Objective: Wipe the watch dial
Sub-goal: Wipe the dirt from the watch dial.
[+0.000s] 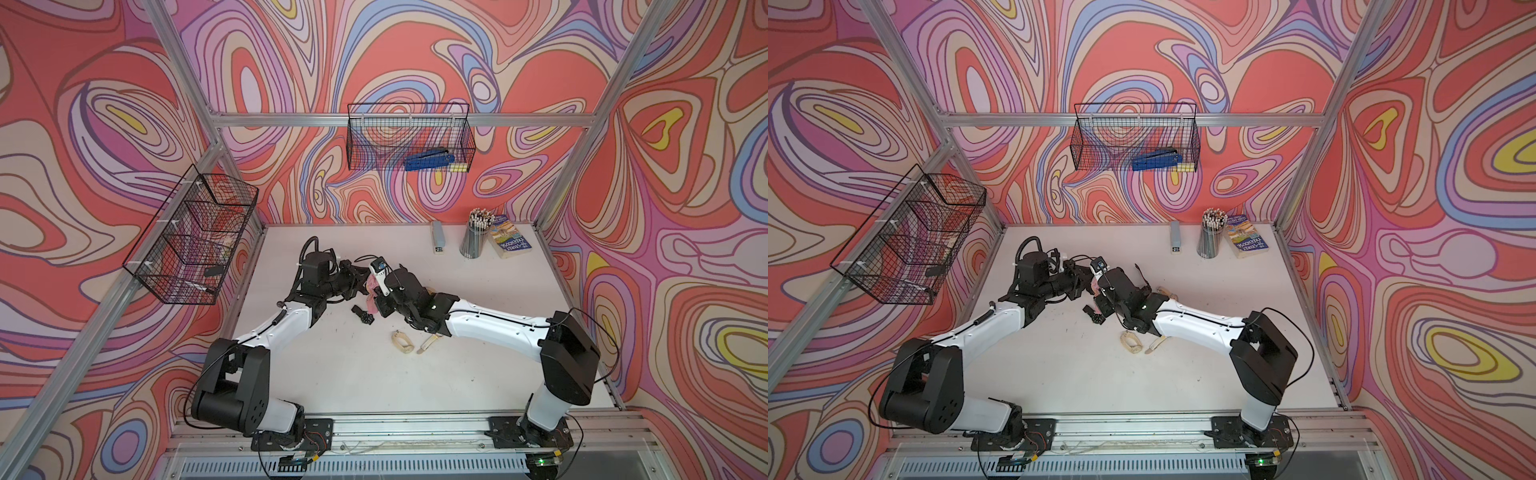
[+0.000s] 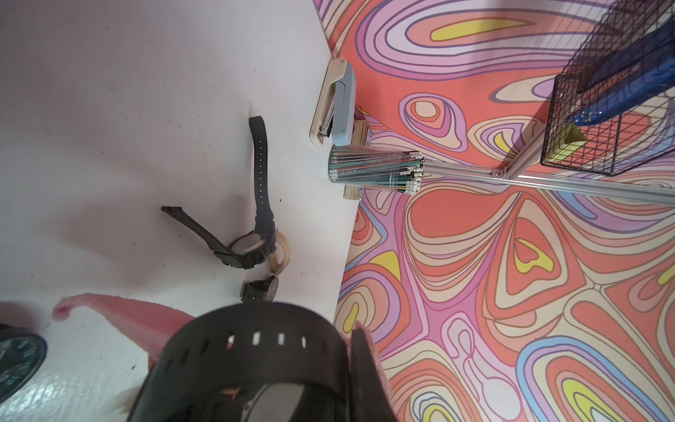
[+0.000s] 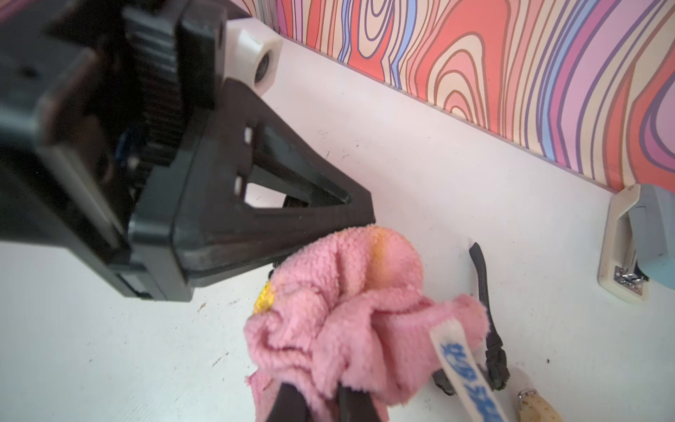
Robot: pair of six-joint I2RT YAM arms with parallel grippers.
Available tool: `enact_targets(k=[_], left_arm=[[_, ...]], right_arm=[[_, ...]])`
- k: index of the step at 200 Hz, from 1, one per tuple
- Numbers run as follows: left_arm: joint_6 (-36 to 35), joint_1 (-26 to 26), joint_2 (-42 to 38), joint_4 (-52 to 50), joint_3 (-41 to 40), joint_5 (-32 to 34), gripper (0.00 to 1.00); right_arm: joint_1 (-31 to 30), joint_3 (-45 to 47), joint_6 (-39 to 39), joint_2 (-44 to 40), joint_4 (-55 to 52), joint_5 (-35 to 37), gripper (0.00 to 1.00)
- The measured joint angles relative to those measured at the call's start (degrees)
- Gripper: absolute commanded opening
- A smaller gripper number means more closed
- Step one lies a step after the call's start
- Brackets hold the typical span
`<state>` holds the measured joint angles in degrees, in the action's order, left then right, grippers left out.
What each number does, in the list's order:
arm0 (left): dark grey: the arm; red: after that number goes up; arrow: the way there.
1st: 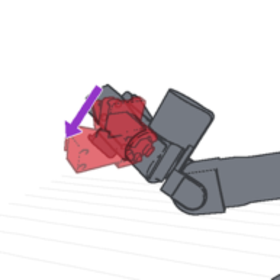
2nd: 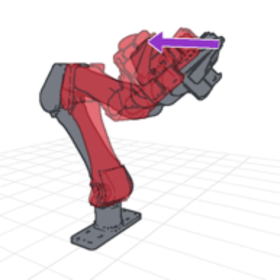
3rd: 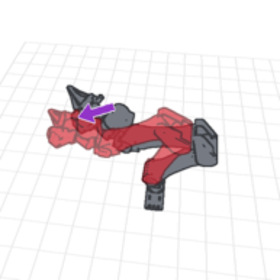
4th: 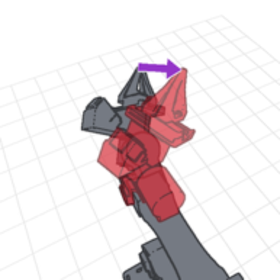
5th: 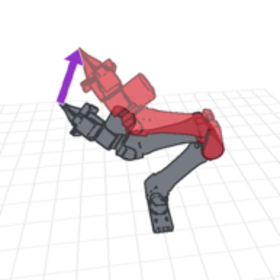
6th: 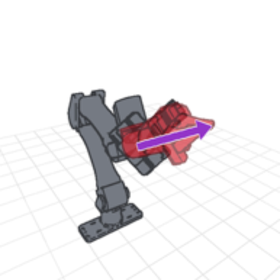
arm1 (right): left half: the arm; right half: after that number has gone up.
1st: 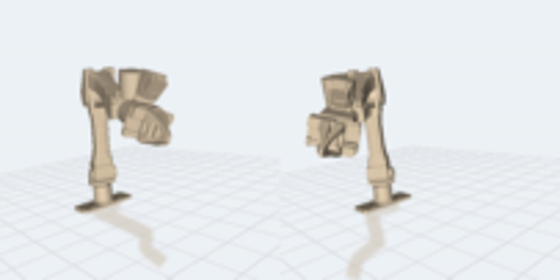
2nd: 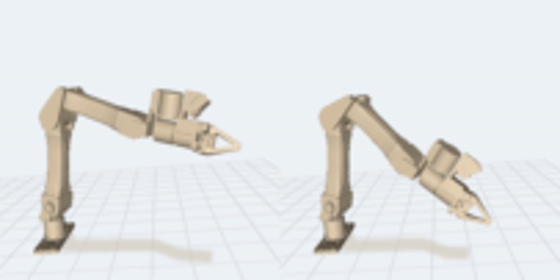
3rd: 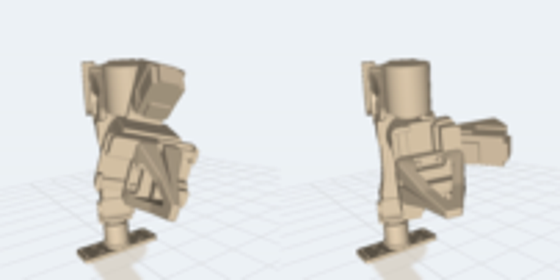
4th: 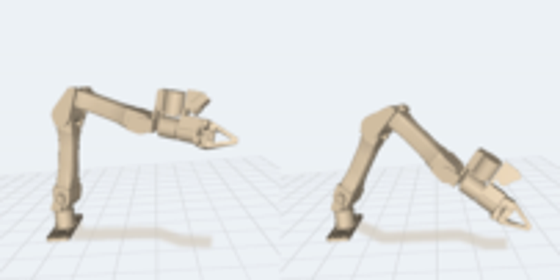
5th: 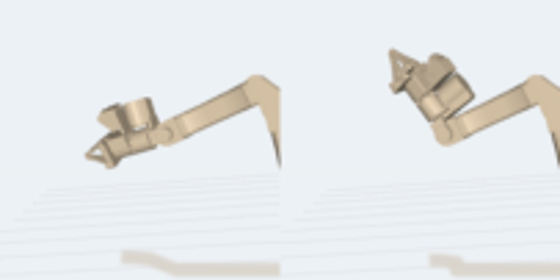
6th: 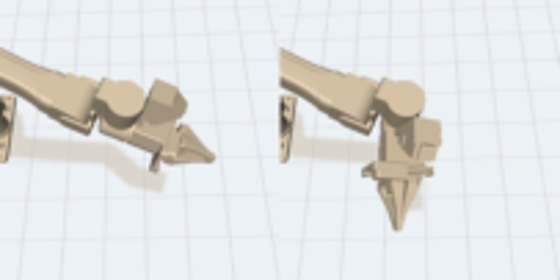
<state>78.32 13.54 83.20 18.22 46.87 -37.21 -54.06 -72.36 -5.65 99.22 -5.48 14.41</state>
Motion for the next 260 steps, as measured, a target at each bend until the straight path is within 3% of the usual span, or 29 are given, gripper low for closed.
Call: enact_targets(k=[84, 124, 190, 260], left_arm=[[1.2, -0.8, 0.6, 0.2, 0.0, -1.9, 0.0], [1.2, -1.1, 0.5, 0.2, 0.0, -1.6, 0.0], [3.1, -1.5, -1.3, 6.3, -3.8, 0.8, 0.0], [3.3, -1.2, -1.6, 9.5, -5.8, 0.6, 0.0]], right_arm=[[-1.6, 2.6, 6.2, 0.0, 4.4, 1.7, 0.0], [-2.6, 0.7, 7.8, 2.2, 3.7, 7.2, 0.0], [-2.8, -3.5, 1.5, 4.1, 0.1, 9.9, 0.01], [-1.2, -0.9, -6.4, 1.1, 2.1, 1.5, 0.01]])
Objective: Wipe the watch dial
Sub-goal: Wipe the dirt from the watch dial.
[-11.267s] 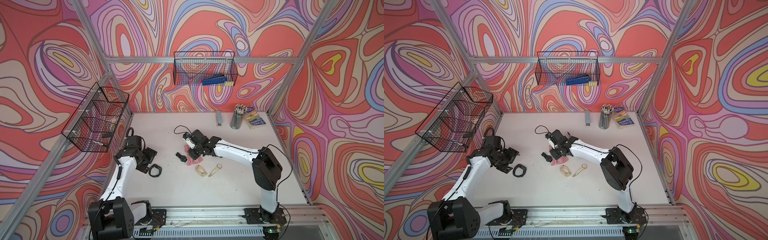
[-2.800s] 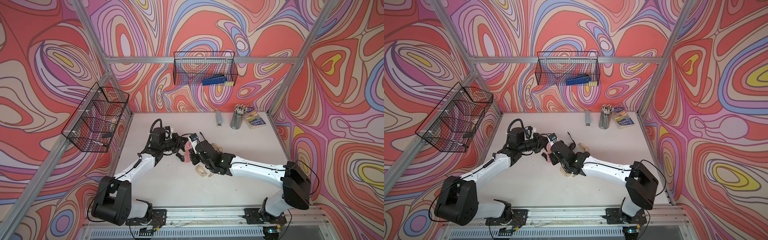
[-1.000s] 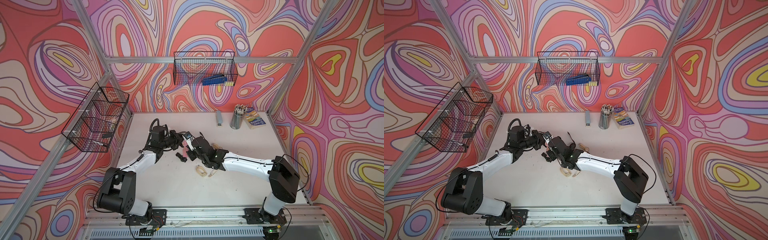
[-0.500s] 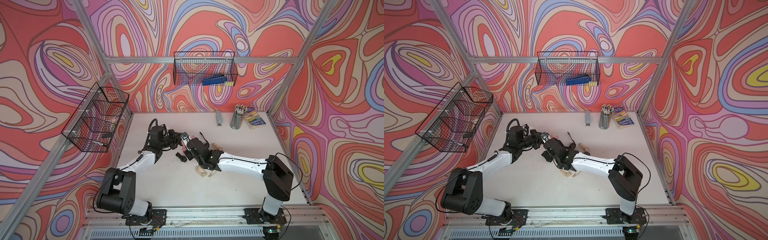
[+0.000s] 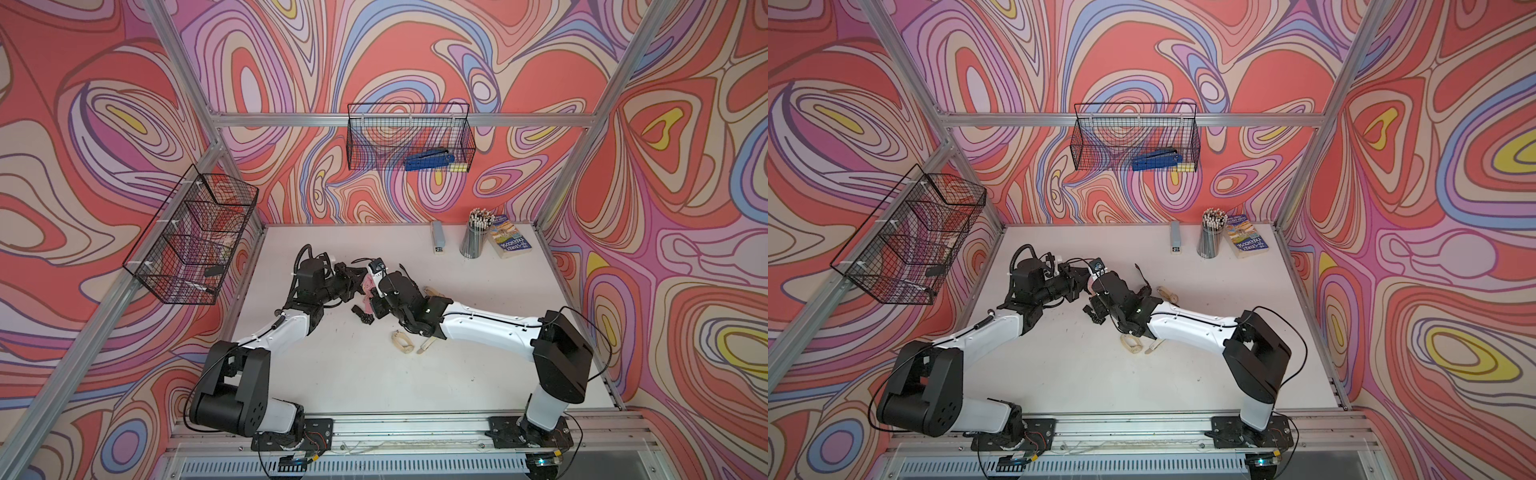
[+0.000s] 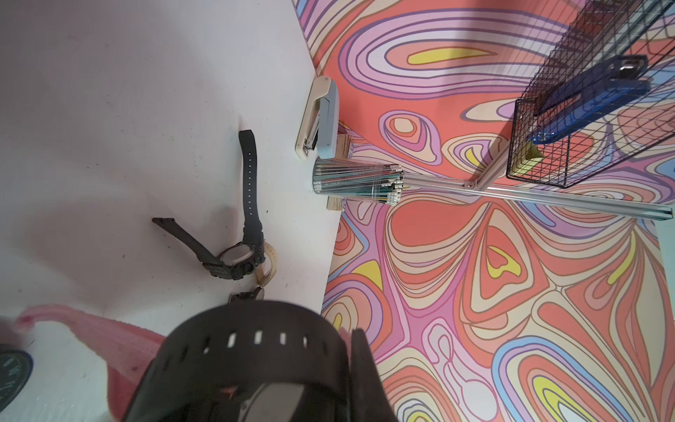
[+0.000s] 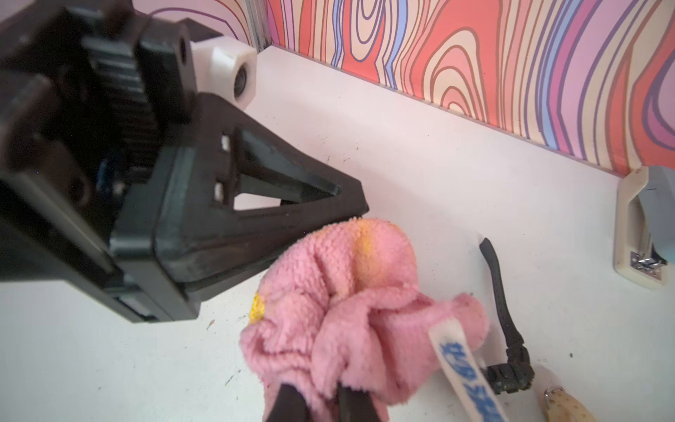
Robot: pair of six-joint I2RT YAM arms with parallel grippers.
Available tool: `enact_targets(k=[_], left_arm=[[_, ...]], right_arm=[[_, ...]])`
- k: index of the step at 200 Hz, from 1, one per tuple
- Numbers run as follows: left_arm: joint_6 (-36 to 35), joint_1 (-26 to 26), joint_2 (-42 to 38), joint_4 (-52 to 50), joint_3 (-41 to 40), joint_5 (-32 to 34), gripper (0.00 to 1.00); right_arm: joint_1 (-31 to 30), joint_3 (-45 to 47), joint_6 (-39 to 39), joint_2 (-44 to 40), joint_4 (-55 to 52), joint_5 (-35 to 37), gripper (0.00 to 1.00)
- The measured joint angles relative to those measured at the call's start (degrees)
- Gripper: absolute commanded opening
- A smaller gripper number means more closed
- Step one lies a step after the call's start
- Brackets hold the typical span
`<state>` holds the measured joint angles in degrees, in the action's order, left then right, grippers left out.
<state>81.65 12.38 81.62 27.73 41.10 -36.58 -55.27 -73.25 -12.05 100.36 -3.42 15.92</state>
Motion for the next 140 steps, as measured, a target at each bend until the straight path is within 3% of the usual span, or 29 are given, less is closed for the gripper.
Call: enact_targets(k=[82, 140], left_arm=[[-1.4, 1.5, 0.4, 0.8, 0.2, 0.9, 0.0], [-2.6, 1.9, 0.4, -1.6, 2.8, -1.6, 0.0]], right_arm=[[0.6, -0.2, -4.5, -1.2, -2.1, 0.9, 0.0], [0.1, -0.4, 1.7, -3.3, -4.4, 7.1, 0.01]])
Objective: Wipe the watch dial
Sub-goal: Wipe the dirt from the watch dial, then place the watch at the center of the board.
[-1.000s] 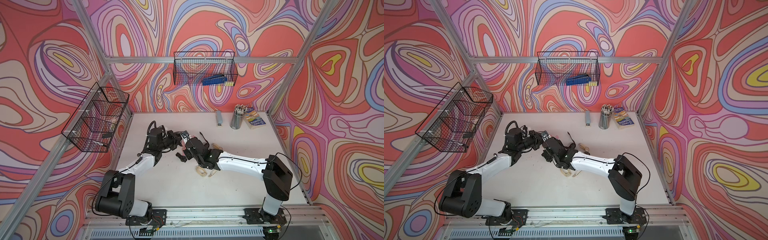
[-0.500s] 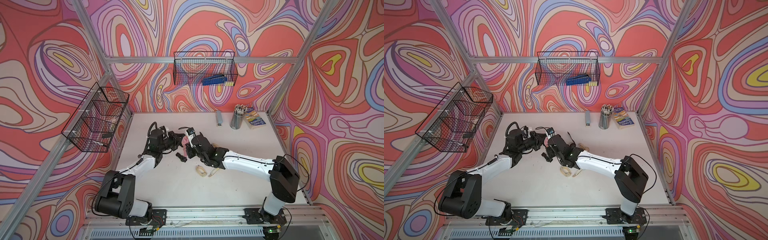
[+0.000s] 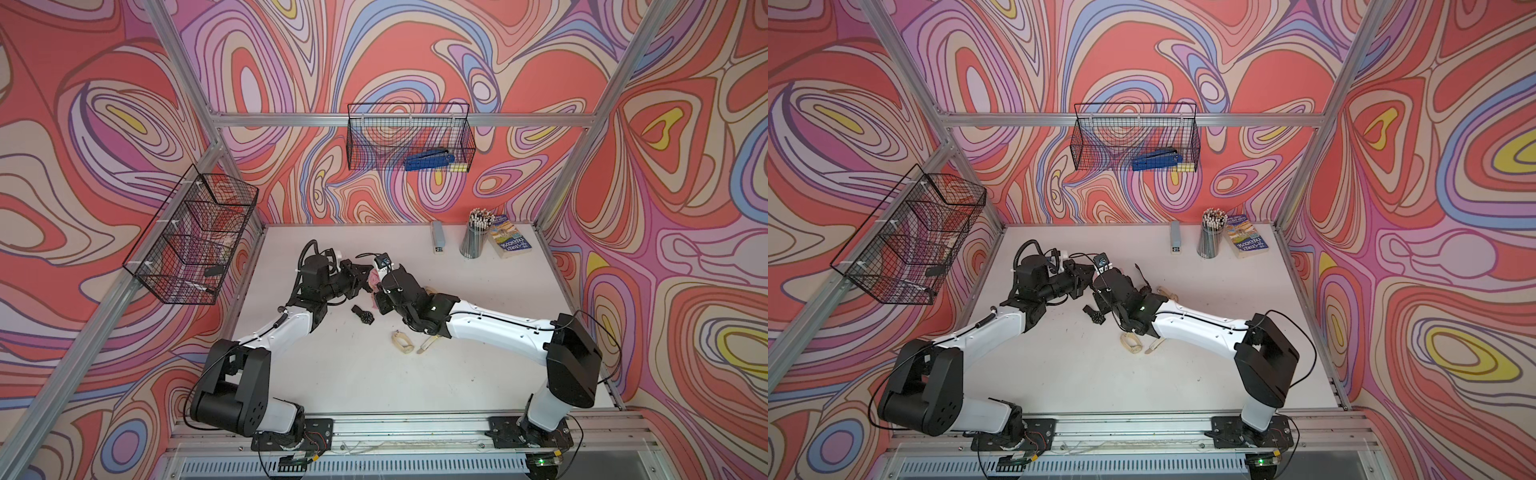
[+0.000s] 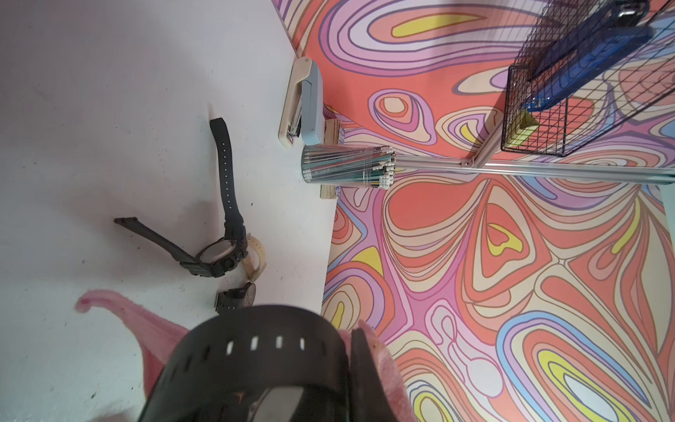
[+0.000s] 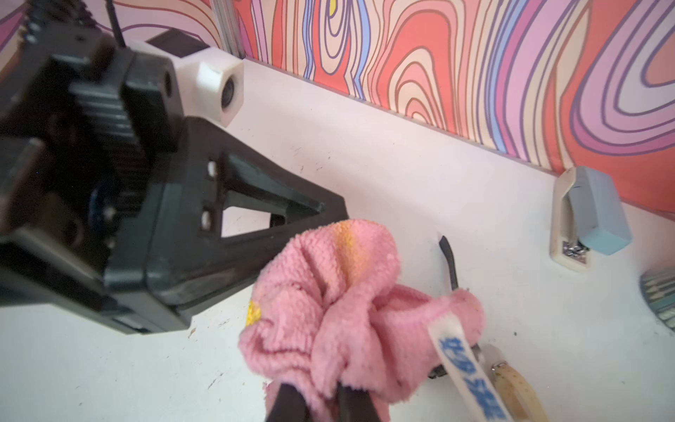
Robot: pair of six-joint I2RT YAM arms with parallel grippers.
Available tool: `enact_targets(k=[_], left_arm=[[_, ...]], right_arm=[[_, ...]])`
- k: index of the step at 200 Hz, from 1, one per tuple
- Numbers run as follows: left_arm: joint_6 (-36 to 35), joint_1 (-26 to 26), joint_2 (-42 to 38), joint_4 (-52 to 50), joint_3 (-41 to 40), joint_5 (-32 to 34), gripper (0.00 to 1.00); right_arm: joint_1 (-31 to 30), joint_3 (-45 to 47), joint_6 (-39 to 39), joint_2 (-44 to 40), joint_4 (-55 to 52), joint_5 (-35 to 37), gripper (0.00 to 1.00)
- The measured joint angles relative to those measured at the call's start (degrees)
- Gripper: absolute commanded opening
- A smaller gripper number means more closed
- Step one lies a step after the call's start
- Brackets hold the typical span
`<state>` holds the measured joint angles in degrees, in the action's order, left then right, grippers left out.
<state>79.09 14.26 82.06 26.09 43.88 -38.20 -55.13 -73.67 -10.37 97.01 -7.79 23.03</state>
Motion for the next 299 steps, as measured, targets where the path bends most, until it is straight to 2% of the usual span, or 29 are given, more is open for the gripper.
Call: enact_targets(k=[75, 127, 158, 197, 236, 278, 299], left_arm=[[-0.5, 0.4, 0.0, -5.4, 0.5, -6.5, 0.0], [-0.7, 0.4, -0.2, -6.2, 1.1, -7.2, 0.0], [-0.7, 0.4, -0.2, -6.2, 1.1, -7.3, 0.0], [-0.6, 0.2, -0.2, -6.3, 1.1, -6.7, 0.0], [0.7, -0.6, -0.2, -6.0, 1.1, -6.9, 0.0], [0.9, -1.4, -0.2, -5.7, 1.1, -8.4, 0.0], [-1.0, -2.4, -0.2, -9.0, 1.8, -8.7, 0.0]], right_arm=[[1.2, 10.4, 2.6, -8.8, 0.3, 2.9, 0.01], [0.8, 14.8, 2.8, -15.5, 1.7, -3.5, 0.01], [-0.7, 13.7, 2.8, -13.9, 3.4, -6.6, 0.01], [-1.2, 8.4, 1.2, -5.4, 4.1, -5.9, 0.0], [2.9, 14.5, -3.8, -6.5, 8.3, -6.3, 0.0], [7.3, 17.7, -5.2, -6.5, 8.2, -5.9, 0.0], [8.0, 17.7, -4.9, -7.5, 7.9, -5.9, 0.0]])
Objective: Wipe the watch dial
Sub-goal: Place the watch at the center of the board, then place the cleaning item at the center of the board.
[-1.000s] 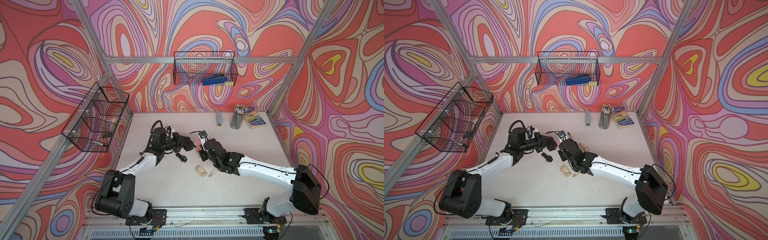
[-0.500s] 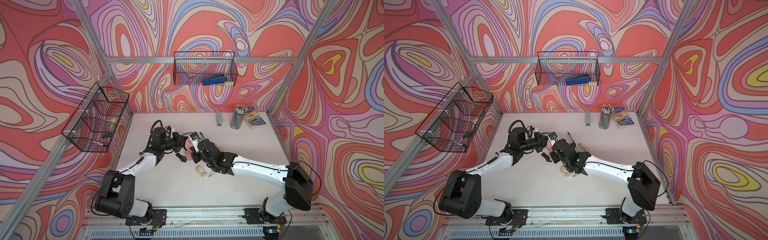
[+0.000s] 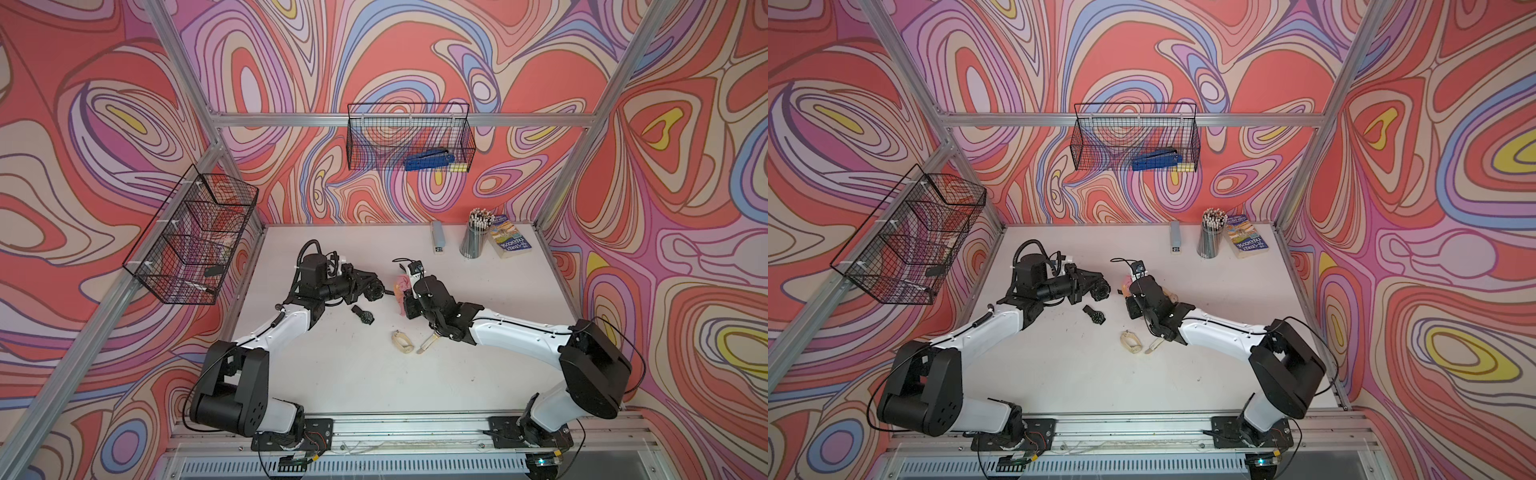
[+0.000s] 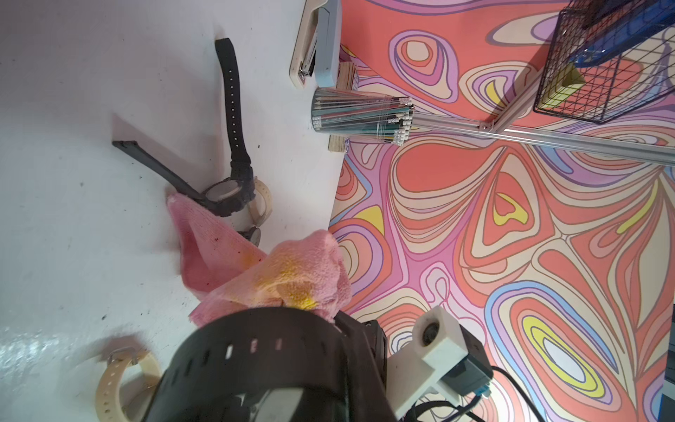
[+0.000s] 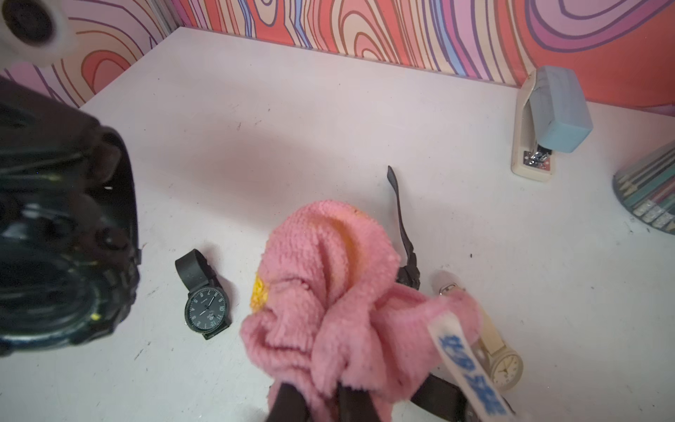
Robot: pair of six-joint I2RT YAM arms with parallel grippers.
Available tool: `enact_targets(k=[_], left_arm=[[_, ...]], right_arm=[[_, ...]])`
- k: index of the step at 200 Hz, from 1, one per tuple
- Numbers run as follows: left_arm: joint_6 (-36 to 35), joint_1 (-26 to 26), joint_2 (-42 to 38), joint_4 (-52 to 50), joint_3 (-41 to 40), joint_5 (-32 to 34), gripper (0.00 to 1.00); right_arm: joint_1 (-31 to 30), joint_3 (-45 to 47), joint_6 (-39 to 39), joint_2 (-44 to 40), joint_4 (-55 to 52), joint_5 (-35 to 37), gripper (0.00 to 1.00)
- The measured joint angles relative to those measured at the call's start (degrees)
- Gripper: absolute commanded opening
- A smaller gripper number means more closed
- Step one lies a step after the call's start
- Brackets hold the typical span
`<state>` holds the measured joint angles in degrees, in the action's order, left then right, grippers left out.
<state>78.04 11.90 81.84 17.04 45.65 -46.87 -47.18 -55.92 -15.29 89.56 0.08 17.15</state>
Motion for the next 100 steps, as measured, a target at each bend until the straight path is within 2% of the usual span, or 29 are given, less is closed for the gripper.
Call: enact_targets(k=[41, 67, 100], left_arm=[[-8.1, -4.2, 2.5, -12.1, 7.0, -0.2, 0.0], [-15.3, -7.3, 7.4, -21.2, 13.8, 0.8, 0.0], [-20.5, -10.6, 13.7, -28.2, 16.8, 1.9, 0.0]], right_arm=[[1.7, -3.6, 0.9, -5.8, -4.7, 0.0, 0.01], [5.0, -8.2, 1.5, -9.0, -8.9, 0.0, 0.02], [7.4, -13.2, 3.0, -12.6, -16.4, 3.6, 0.02]])
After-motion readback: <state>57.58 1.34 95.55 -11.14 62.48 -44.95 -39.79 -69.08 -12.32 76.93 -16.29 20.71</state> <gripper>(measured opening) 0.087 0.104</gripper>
